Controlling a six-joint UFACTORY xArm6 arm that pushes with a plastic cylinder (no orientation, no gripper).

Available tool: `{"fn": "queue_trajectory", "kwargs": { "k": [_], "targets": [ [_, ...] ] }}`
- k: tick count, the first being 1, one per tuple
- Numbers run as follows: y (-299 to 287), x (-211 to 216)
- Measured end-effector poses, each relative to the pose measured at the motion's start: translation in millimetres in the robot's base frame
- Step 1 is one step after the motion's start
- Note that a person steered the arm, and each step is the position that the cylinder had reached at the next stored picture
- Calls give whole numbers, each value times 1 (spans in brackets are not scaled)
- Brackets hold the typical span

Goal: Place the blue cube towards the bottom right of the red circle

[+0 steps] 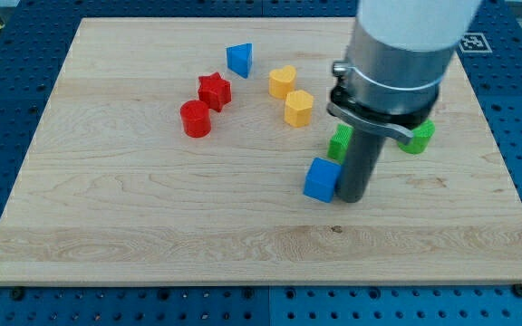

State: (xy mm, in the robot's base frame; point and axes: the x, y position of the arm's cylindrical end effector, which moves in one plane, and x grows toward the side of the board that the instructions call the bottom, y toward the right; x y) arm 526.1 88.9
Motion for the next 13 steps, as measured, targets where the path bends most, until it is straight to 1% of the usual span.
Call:
{"fn": "queue_trajectory", "kwargs": {
  "k": [3, 4, 5, 6, 10, 13],
  "targets": [
    [-73, -12],
    [-83, -12],
    [-84, -8],
    [-57, 2],
    [-51, -35],
    [-117, -36]
  ]
}}
